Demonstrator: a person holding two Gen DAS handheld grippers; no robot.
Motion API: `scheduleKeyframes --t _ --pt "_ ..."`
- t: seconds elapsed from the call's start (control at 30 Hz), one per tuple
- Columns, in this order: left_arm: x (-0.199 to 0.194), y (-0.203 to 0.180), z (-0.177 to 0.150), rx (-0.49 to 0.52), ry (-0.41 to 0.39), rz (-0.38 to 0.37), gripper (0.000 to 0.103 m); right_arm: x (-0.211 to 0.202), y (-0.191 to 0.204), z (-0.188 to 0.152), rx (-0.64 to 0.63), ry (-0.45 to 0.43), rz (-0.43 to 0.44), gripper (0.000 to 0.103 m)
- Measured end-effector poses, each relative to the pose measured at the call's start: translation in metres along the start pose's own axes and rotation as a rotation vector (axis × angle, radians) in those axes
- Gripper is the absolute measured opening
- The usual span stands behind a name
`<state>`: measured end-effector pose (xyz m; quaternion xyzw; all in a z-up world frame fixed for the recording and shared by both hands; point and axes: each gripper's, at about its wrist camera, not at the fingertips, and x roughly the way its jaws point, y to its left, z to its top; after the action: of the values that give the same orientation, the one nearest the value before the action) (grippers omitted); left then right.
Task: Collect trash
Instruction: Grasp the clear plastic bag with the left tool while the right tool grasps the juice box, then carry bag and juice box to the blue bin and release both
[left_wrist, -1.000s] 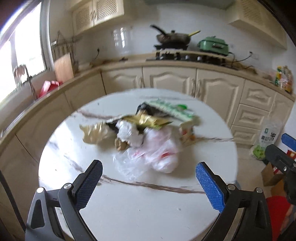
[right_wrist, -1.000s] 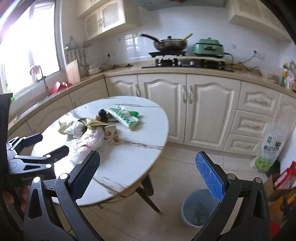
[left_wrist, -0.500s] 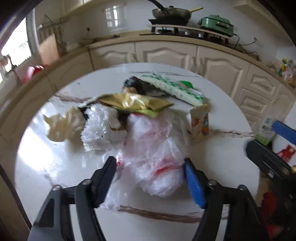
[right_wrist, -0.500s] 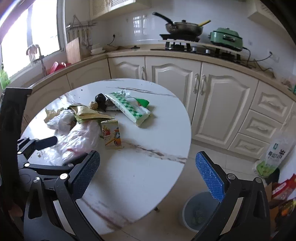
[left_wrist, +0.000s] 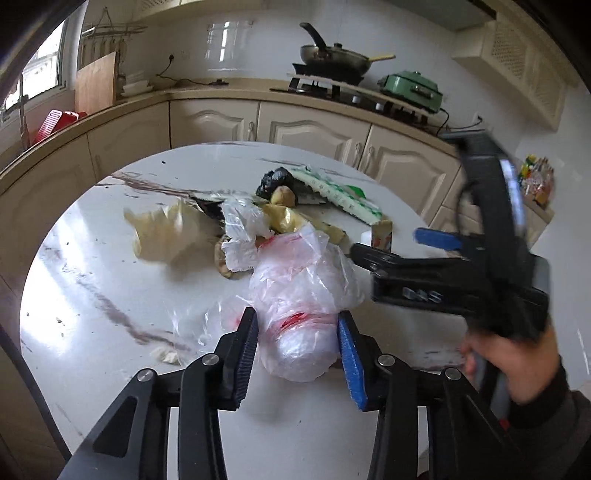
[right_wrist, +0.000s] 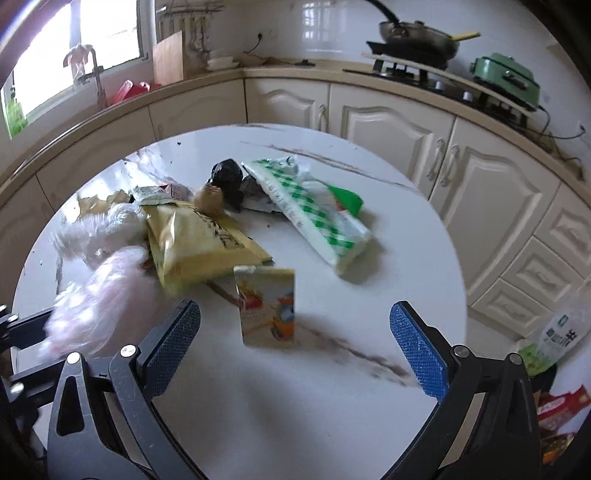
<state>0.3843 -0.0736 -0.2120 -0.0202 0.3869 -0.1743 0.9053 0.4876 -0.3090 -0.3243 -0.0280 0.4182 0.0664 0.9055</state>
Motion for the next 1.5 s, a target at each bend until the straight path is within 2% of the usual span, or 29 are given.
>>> scheduleKeyframes --t 0.03,0.1,0.17,0.23,0.27,0.3,0.5,0.7,0.87,1.03,1.2,1.3,1.5 --pt "-0.006 0.003 -0.001 0.001 -0.003 0.003 0.038 0.002 0.001 0.001 -0.002 0.006 0.005 0.091" --pt "-0.01 0.007 -0.002 0.006 -0.01 0.011 0.037 0.008 0.002 0.004 -0.002 0.027 -0.001 0.076" --pt "-0.014 0.011 -0.004 0.002 -0.012 0.005 0.036 0.013 0.001 0.005 0.004 0.053 0.014 0.073" --pt "-0.019 0.013 -0.004 -0.002 -0.018 0.009 0.036 0.013 -0.001 0.003 0.011 0.055 0.028 0.048" --pt "-0.021 0.011 -0.003 -0.003 -0.021 0.012 0.036 0.011 -0.002 0.003 0.009 0.051 0.031 0.033" --pt "-0.023 0.01 -0.004 -0.002 -0.023 0.016 0.036 0.008 -0.003 0.001 0.018 0.049 0.062 0.028" --pt "-0.032 -0.01 -0.003 0.023 -0.035 0.039 0.036 -0.017 -0.006 -0.013 0.036 0.004 0.136 0.027" --pt "-0.04 -0.05 0.0 0.076 -0.055 0.027 0.036 -0.067 -0.036 -0.039 0.118 -0.087 0.208 0.027" --pt "-0.04 -0.099 0.003 0.127 -0.057 -0.038 0.036 -0.113 -0.08 -0.066 0.195 -0.162 0.188 0.027" --pt "-0.024 -0.164 0.005 0.195 -0.024 -0.141 0.036 -0.145 -0.133 -0.103 0.271 -0.19 0.115 0.027" --pt "0.012 -0.228 0.008 0.275 0.035 -0.215 0.036 -0.159 -0.194 -0.15 0.36 -0.169 0.002 0.027" --pt "0.047 -0.267 0.007 0.334 0.085 -0.231 0.036 -0.154 -0.228 -0.178 0.421 -0.139 -0.065 0.027" --pt "0.14 -0.322 0.009 0.419 0.21 -0.26 0.036 -0.127 -0.286 -0.229 0.53 -0.068 -0.128 0.027"
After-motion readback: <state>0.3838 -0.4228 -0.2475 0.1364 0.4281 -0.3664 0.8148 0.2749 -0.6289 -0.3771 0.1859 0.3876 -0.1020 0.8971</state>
